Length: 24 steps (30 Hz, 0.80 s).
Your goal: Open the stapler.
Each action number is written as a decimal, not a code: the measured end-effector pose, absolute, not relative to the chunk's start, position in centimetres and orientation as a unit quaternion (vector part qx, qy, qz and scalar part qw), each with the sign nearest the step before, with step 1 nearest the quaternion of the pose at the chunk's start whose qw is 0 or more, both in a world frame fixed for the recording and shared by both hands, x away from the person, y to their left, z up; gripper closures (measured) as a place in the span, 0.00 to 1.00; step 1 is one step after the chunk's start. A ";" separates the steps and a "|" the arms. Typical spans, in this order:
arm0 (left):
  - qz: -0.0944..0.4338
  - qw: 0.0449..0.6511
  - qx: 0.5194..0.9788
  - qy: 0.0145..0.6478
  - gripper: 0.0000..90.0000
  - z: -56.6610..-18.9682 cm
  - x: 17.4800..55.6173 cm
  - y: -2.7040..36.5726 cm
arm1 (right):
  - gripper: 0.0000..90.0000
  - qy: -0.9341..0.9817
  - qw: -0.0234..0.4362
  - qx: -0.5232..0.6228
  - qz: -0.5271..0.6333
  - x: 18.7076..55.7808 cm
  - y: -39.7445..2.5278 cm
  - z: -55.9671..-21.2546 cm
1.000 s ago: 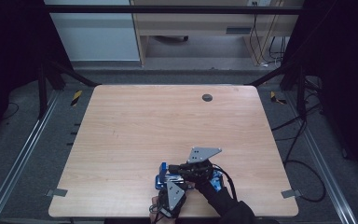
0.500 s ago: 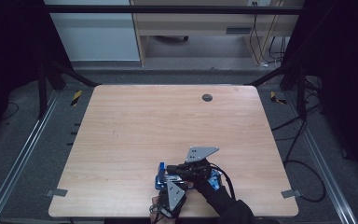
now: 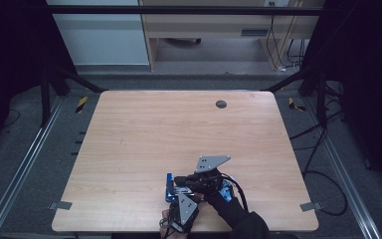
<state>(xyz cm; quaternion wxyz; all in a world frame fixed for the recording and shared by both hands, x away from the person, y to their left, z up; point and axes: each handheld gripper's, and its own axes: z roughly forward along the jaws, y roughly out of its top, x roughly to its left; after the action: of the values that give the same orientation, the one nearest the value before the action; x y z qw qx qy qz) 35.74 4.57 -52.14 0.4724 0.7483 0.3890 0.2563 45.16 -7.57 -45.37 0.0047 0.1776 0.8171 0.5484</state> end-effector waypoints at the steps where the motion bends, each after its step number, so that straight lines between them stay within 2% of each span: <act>1: 0.257 0.472 0.748 0.389 1.00 -52.1 35.7 4.6 | 0.99 0.817 0.004 0.178 0.548 45.2 -7.6 -45.4; 24: 0.255 0.473 0.747 0.391 1.00 -52.1 35.7 4.6 | 0.99 0.824 -0.003 0.169 0.540 45.5 -5.7 -45.4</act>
<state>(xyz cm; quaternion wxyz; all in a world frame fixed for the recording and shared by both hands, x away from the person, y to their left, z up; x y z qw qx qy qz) 35.73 4.58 -52.15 0.4733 0.7471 0.3906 0.2554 45.52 -5.73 -45.40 -0.0031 0.1693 0.8244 0.5402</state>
